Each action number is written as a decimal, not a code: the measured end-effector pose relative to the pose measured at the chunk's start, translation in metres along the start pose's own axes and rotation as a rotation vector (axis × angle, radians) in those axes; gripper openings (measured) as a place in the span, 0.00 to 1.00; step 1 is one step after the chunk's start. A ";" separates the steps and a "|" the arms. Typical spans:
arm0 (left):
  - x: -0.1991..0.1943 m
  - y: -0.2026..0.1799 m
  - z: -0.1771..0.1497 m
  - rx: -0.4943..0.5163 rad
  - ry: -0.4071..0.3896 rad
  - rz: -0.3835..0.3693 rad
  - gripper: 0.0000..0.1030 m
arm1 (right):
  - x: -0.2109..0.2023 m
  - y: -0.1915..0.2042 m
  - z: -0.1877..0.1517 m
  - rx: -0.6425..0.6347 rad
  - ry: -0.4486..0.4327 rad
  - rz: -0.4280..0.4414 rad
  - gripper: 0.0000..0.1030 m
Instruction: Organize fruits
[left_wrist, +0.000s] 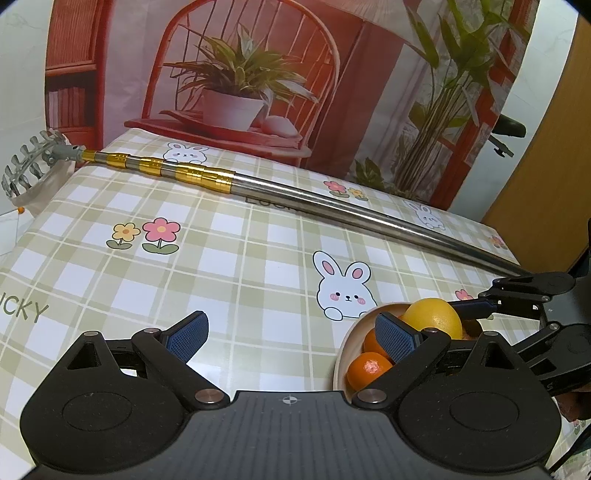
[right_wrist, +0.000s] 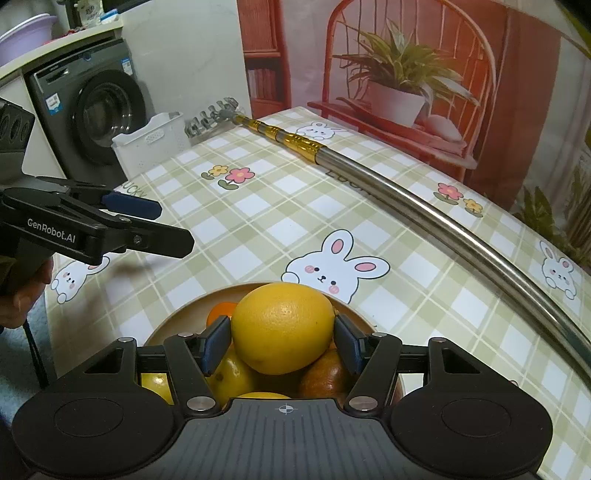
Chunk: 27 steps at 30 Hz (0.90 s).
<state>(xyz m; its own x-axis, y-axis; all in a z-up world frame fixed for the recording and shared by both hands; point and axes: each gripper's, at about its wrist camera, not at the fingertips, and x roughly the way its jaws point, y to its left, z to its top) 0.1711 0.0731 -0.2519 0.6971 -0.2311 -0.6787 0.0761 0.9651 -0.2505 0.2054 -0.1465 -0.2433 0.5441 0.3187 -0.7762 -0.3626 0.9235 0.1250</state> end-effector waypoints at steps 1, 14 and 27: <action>0.000 -0.001 0.000 0.001 0.000 0.000 0.95 | 0.000 0.000 0.000 -0.001 0.002 0.000 0.56; -0.006 -0.006 0.003 0.015 -0.010 0.003 0.95 | 0.001 0.000 -0.001 0.009 -0.008 -0.023 0.57; -0.042 -0.040 0.015 0.092 -0.070 -0.012 0.96 | -0.050 -0.003 -0.010 0.121 -0.146 -0.125 0.88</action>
<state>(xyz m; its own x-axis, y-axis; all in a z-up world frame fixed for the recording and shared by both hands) 0.1499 0.0456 -0.2029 0.7435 -0.2367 -0.6254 0.1475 0.9703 -0.1919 0.1714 -0.1673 -0.2108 0.6861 0.2198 -0.6935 -0.1971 0.9738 0.1136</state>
